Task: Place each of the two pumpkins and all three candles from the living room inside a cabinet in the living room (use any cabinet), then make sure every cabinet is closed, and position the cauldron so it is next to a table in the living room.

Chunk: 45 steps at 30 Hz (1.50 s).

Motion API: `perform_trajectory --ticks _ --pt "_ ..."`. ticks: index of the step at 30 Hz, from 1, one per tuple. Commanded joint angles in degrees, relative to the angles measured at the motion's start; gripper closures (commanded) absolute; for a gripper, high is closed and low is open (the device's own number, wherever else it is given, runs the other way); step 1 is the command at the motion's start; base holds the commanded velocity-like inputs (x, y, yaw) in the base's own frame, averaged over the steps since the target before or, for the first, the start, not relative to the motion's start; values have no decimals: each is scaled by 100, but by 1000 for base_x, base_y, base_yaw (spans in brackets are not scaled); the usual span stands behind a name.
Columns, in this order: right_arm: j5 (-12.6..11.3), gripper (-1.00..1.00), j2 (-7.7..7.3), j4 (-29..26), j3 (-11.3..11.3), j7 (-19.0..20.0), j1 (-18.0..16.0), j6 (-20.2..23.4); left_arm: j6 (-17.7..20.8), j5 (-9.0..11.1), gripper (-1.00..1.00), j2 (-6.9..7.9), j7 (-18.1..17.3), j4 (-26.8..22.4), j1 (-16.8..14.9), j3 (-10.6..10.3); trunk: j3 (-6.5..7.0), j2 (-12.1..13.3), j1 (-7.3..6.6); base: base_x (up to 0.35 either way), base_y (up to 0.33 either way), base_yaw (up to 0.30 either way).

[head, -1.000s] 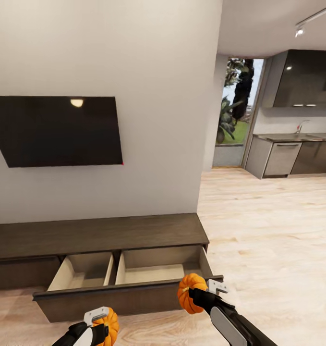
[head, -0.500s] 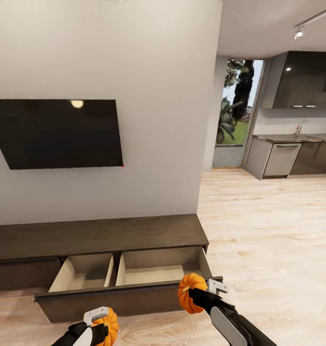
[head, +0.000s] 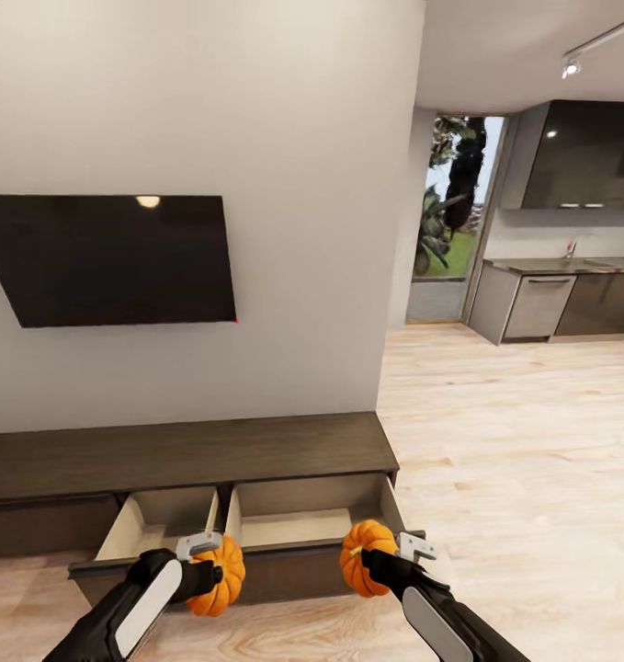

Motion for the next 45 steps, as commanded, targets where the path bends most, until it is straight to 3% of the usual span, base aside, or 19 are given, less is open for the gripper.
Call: perform_trajectory --ticks 1,10,14,16,22,26,30,37,45 --pt "-27 100 -7 -13 25 -44 -7 -2 73 66 100 15 73 -128 -5 54 8 35 -21 0 0 0" --pt "-19 100 26 -151 21 -227 -16 174 226 55 100 -36 131 -407 -124 213 170 396 -219 0 0 0" --pt "-23 100 399 -1048 -29 -905 -57 993 245 57 100 -64 127 -710 -303 216 242 556 -307 0 0 0" --pt "-32 100 470 -1318 -52 -1253 -80 1241 262 74 100 -57 147 -749 -459 222 278 637 -351 0 0 0" --pt "-68 100 502 -1393 -63 -1450 -174 1410 397 134 100 -101 592 -778 -683 226 385 877 -482 0 0 0" --pt "-85 100 505 -1359 -121 -1481 -423 1647 415 134 100 -260 777 -686 -811 226 457 1038 -570 0 0 0" --pt "-83 100 509 -1348 -279 -1482 -661 1774 396 115 100 -392 826 -470 -904 225 529 1198 -658 0 0 0" --pt "-75 100 509 -1256 -340 -1475 -945 1795 365 123 100 -418 833 -357 -923 232 655 1479 -812 0 0 0" --pt "-69 100 510 -1233 -341 -1484 -965 2107 361 135 100 -404 785 -423 -915 322 655 1479 -812 20 0 0"
